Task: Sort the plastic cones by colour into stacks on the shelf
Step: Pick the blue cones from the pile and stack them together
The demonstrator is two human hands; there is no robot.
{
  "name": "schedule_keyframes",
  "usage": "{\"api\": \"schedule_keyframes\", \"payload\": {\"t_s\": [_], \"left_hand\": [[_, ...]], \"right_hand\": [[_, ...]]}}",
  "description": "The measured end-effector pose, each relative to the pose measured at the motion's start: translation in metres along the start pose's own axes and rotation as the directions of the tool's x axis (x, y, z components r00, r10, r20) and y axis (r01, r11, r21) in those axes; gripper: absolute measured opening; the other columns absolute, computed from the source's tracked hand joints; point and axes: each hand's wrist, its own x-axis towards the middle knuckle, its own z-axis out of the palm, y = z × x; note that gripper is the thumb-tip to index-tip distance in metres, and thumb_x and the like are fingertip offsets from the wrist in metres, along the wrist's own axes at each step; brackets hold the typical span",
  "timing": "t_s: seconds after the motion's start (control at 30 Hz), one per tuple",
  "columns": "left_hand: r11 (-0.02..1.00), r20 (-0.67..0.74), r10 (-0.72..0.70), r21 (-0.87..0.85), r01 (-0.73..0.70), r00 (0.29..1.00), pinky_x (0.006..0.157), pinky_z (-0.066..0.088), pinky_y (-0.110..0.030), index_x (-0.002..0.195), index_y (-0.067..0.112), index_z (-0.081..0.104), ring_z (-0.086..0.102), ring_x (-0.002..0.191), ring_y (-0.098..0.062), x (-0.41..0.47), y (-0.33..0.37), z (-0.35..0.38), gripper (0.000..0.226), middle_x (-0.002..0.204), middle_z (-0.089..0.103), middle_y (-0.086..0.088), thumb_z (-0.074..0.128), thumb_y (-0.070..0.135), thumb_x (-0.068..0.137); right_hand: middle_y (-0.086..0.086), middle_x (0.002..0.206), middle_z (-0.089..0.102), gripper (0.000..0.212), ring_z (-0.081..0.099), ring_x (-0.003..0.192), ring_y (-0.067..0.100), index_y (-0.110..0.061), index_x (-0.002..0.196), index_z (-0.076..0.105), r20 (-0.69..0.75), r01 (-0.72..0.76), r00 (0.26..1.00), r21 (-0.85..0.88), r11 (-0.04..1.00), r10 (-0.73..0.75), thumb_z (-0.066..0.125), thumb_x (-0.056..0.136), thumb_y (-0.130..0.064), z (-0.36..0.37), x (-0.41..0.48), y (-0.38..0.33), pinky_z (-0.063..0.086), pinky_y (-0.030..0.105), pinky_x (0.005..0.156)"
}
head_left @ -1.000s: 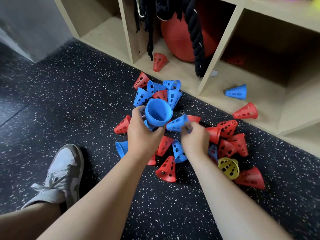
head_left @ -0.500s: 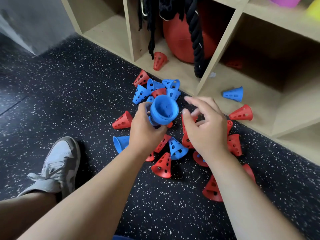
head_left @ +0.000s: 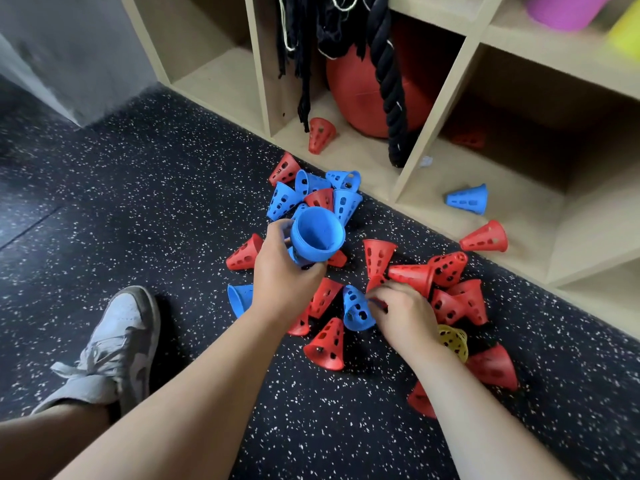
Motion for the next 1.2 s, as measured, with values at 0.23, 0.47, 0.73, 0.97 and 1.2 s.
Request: {"api": "schedule_keyframes", "payload": {"t_s": [0.23,0.47,0.73,0.97,1.2], "left_hand": [[0.998,0.022,-0.013,0.066,0.012,1.000,0.074,0.038,0.003,0.123,0.029,0.048,0.050,0.099,0.023,0.002,-0.009,0.003,0.057,0.112,0.058,0.023,0.080,0.018,0.077],[0.998,0.055,0.037,0.041,-0.039,0.998,0.088,0.053,-0.024,0.119,0.037,0.046,0.052,0.104,0.020,0.002,-0.005,0.011,0.057,0.107,0.056,0.034,0.081,0.021,0.076],[0.998,0.010,0.062,-0.018,-0.062,0.998,0.086,0.047,-0.006,0.121,0.034,0.050,0.053,0.110,0.013,0.016,-0.002,0.015,0.057,0.113,0.057,0.031,0.082,0.019,0.076],[0.993,-0.039,-0.005,-0.121,0.000,0.999,0.076,0.044,0.000,0.120,0.029,0.052,0.053,0.103,0.019,0.039,-0.012,0.021,0.056,0.114,0.058,0.025,0.083,0.012,0.076],[0.991,-0.081,-0.027,-0.130,0.017,0.996,0.086,0.050,-0.017,0.117,0.041,0.050,0.059,0.108,0.006,0.062,-0.021,0.023,0.058,0.114,0.059,0.031,0.085,0.023,0.076]], "right_hand": [[-0.014,0.074,0.066,0.015,0.059,0.061,-0.003,-0.028,0.087,0.068,-0.338,-0.155,0.840,0.599,0.785,0.424,0.066,0.087,-0.013,-0.062,0.033,-0.023,0.050,0.018,0.060],[-0.013,0.076,0.070,0.014,0.058,0.056,-0.006,-0.027,0.092,0.075,-0.150,-0.162,0.931,0.646,0.746,0.332,0.066,0.086,-0.018,-0.102,0.060,-0.072,0.046,0.011,0.055],[-0.015,0.082,0.067,0.018,0.054,0.057,-0.001,-0.030,0.106,0.072,-0.161,-0.184,0.919,0.630,0.754,0.359,0.068,0.089,-0.030,-0.074,0.082,-0.060,0.044,0.007,0.059],[-0.015,0.102,0.065,0.029,0.058,0.067,0.008,-0.032,0.113,0.069,-0.160,-0.119,0.966,0.414,0.902,0.201,0.073,0.085,-0.026,-0.038,0.136,-0.026,0.049,0.018,0.072],[-0.010,0.125,0.058,0.049,0.063,0.083,0.014,-0.027,0.134,0.058,-0.060,-0.136,0.986,0.224,0.965,0.153,0.070,0.086,-0.027,0.004,0.196,-0.013,0.052,0.029,0.085]]}}
